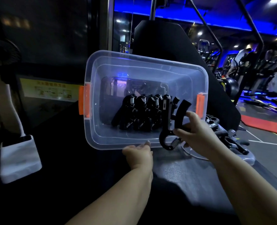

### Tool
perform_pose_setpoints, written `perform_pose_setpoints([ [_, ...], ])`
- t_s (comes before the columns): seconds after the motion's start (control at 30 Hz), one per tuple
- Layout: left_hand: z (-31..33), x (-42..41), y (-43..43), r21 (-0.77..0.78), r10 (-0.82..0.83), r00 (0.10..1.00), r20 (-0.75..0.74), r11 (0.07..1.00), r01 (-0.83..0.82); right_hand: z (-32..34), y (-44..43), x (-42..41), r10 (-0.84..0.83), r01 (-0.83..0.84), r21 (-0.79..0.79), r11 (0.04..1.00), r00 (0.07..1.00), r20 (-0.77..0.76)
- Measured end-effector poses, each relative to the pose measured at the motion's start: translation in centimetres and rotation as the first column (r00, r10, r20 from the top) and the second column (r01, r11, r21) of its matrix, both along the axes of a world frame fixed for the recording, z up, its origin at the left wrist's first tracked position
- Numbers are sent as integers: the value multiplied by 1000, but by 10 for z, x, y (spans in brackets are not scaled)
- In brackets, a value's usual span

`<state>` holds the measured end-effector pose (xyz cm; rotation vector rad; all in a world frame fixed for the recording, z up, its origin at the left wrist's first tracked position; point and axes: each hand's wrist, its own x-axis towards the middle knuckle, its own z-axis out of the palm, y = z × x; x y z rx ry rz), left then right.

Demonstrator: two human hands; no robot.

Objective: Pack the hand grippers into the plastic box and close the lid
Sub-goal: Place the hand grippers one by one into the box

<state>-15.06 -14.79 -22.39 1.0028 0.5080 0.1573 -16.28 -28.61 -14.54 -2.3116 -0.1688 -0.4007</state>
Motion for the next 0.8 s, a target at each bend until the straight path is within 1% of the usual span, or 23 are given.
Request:
perform_pose_setpoints([
  [0.07,1,-1,5,-120,-8,1000,4,993,9,7,14,10,-28,30,-33,999,998,54],
  [0.13,2,-1,9,-222,-32,999,0,975,31,10,30,25,-58,64,-88,994,996,60],
  [0.17,2,-2,10,-258,-37,999,9,965,39,11,39,34,-66,70,-94,993,997,44],
  [0.27,-5,2,15,-390,-60,996,60,918,79,12,67,59,-42,39,-49,998,997,-59],
  [0.33,-6,4,17,-392,-92,994,51,914,104,9,84,73,4,-10,-45,999,992,-122],
  [0.4,-3,4,18,-449,-79,996,44,889,90,4,100,84,38,-48,-63,997,988,-149],
  [0.43,-2,3,16,-441,-68,996,59,893,88,0,108,90,46,-59,-81,995,987,-153],
  [0.5,-3,2,13,-369,-42,990,133,925,89,-7,123,100,43,-64,-131,989,987,-154],
  [0.6,-9,4,12,-299,-36,973,228,948,106,-15,141,112,-4,-22,-153,988,986,-167],
  [0.7,-11,2,14,-310,-39,961,272,942,126,-18,151,122,-33,15,-119,993,988,-152],
  [0.8,-12,0,16,-316,-34,956,293,940,130,-17,155,128,6,-24,-124,992,989,-146],
])
